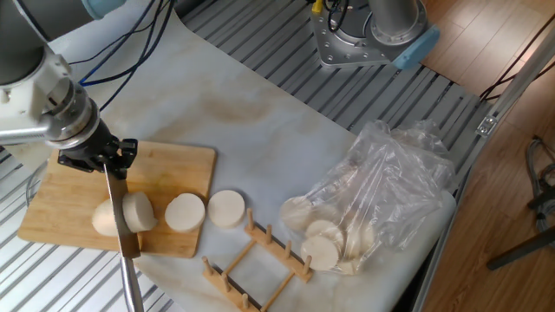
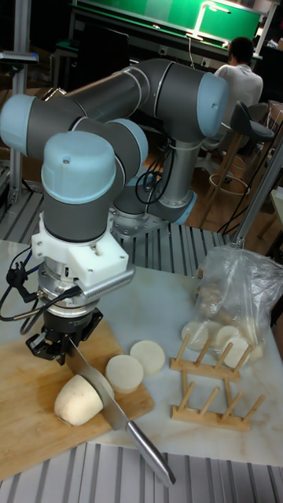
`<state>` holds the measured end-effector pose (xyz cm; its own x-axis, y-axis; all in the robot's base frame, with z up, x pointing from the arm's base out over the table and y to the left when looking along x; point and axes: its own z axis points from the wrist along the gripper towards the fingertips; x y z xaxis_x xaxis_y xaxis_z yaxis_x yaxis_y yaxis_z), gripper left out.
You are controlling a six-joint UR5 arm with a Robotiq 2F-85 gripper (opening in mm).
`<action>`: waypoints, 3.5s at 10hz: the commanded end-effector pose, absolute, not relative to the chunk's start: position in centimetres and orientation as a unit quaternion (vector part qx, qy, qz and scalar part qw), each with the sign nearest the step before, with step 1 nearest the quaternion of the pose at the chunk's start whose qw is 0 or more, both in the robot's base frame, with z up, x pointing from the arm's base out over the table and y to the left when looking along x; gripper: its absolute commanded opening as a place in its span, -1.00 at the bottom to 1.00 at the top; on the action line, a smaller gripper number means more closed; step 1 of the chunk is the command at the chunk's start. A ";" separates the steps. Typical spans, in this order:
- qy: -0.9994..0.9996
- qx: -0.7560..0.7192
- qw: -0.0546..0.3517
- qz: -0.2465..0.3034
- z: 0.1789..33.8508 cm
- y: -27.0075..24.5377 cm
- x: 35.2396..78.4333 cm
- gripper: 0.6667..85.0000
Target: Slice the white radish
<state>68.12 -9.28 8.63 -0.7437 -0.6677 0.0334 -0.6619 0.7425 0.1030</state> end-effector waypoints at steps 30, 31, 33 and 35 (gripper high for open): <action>-0.946 0.313 0.082 0.003 9.3 -6.8 69.8 -0.98; -0.943 0.320 0.087 0.008 9.6 -7.7 69.6 -0.98; -0.943 0.322 0.083 0.008 9.3 -8.5 69.3 -0.98; -0.944 0.320 0.077 0.007 8.9 -8.5 69.3 -0.98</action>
<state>69.47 -8.20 9.31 -0.7823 -0.5991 0.1707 -0.6033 0.7969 0.0319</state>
